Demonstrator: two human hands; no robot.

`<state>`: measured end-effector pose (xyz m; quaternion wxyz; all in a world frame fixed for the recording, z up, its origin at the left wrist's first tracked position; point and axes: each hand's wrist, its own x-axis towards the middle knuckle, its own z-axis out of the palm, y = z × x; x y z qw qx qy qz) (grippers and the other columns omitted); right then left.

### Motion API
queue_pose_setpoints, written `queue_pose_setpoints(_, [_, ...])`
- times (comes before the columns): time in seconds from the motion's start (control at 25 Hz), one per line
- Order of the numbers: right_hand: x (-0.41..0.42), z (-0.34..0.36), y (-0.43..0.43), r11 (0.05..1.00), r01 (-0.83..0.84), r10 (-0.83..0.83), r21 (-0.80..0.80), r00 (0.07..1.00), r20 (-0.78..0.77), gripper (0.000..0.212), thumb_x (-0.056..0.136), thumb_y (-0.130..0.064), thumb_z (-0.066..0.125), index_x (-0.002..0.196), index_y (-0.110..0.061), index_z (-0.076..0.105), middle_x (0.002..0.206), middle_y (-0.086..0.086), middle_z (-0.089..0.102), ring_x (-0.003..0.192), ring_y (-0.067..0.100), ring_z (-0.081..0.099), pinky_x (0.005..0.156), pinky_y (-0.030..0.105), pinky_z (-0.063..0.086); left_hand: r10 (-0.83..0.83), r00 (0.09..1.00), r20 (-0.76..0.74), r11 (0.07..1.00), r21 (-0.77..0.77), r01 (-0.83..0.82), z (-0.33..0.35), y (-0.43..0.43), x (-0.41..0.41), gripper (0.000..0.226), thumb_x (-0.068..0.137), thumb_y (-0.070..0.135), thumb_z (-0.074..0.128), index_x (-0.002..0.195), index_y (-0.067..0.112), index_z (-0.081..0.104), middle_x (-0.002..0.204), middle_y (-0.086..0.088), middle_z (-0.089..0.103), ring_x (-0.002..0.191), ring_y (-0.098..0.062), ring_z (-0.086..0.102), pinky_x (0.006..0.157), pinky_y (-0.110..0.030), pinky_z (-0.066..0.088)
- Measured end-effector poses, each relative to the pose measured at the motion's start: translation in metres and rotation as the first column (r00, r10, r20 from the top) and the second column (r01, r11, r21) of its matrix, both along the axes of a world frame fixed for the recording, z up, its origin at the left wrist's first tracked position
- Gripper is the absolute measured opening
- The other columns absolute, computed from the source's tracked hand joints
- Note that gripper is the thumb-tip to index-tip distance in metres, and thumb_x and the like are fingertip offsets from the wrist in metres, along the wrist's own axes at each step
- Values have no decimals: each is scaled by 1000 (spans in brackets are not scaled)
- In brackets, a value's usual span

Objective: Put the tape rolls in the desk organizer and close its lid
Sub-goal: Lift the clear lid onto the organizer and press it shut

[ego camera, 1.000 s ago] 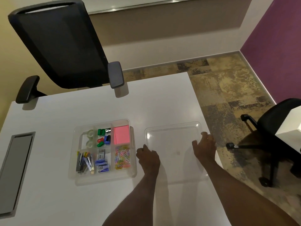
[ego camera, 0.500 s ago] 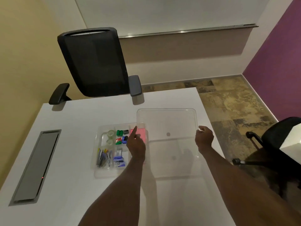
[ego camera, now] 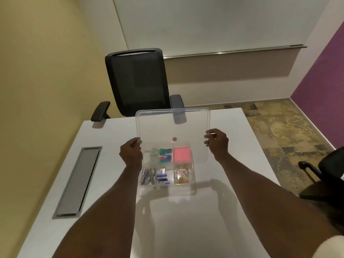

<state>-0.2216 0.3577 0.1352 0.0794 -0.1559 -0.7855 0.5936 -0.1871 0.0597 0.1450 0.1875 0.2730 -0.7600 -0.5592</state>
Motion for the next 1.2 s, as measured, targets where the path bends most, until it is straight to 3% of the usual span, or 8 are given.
queue_pose_setpoints(0.12, [4, 7, -17, 994, -68, 69, -88, 998, 0, 19, 100, 6, 49, 116, 9, 60, 109, 31, 69, 94, 45, 71, 89, 49, 60, -28, 999, 20, 988, 154, 25, 3, -31, 3, 19, 94, 1, 69, 111, -4, 76, 100, -19, 76, 94, -41, 74, 97, -52, 60])
queue_pose_setpoints(0.24, [8, 10, -27, 978, -169, 170, -125, 985, 1, 23, 100, 6, 51, 123, 7, 53, 118, 30, 67, 105, 42, 69, 96, 49, 57, -92, 994, 52, 947, 313, 71, 3, -61, 9, 22, 94, -12, 60, 114, -14, 69, 108, -27, 70, 104, -42, 69, 105, -49, 55])
queue_pose_setpoints(0.4, [8, 12, -33, 940, -115, 142, -320, 988, 62, 27, 97, -6, 65, 120, 6, 56, 117, 30, 69, 107, 40, 70, 98, 52, 56, -252, 968, -16, 856, 462, 231, -2, -94, 23, 20, 101, -14, 47, 104, -11, 66, 96, -17, 64, 95, -26, 62, 90, -32, 58])
queue_pose_setpoints(0.52, [9, 10, -38, 937, -71, 111, -342, 989, 99, 38, 91, -11, 75, 119, 6, 56, 109, 29, 72, 99, 42, 73, 95, 55, 57, -225, 972, 63, 851, 499, 164, -5, -101, 21, 11, 94, -6, 66, 102, -12, 70, 105, -22, 69, 95, -28, 67, 96, -37, 56])
queue_pose_setpoints(0.68, [10, 0, -46, 959, -91, 131, -268, 982, 134, 42, 85, 3, 78, 120, 9, 55, 101, 30, 65, 95, 50, 71, 93, 57, 57, -157, 979, 127, 841, 538, 65, -15, -103, 15, 37, 83, -12, 76, 117, -17, 65, 108, -30, 68, 101, -36, 67, 105, -41, 53])
queue_pose_setpoints(0.84, [8, -20, -57, 976, -2, 47, -217, 979, 200, 22, 84, 10, 75, 103, 16, 65, 94, 31, 68, 93, 49, 72, 93, 57, 57, -132, 970, 205, 891, 453, 25, -32, -102, 5, 31, 81, -9, 79, 111, -13, 72, 106, -29, 73, 98, -38, 71, 103, -44, 56])
queue_pose_setpoints(1.0, [1, -44, -66, 991, 96, -63, -94, 950, 305, 11, 83, 8, 77, 91, 12, 71, 93, 34, 73, 80, 43, 74, 85, 52, 62, -81, 950, 301, 962, 274, -5, -53, -93, -9, 26, 82, -1, 81, 107, -8, 77, 92, -25, 74, 70, -32, 66, 92, -45, 61])
queue_pose_setpoints(1.2, [-15, -73, -77, 977, 53, -136, 208, 901, 411, 6, 84, -6, 78, 87, -1, 78, 89, 19, 77, 89, 34, 73, 81, 33, 57, -66, 914, 401, 996, 82, 36, -85, -85, -25, 21, 82, 2, 80, 102, -6, 79, 103, -24, 78, 101, -36, 75, 96, -41, 58])
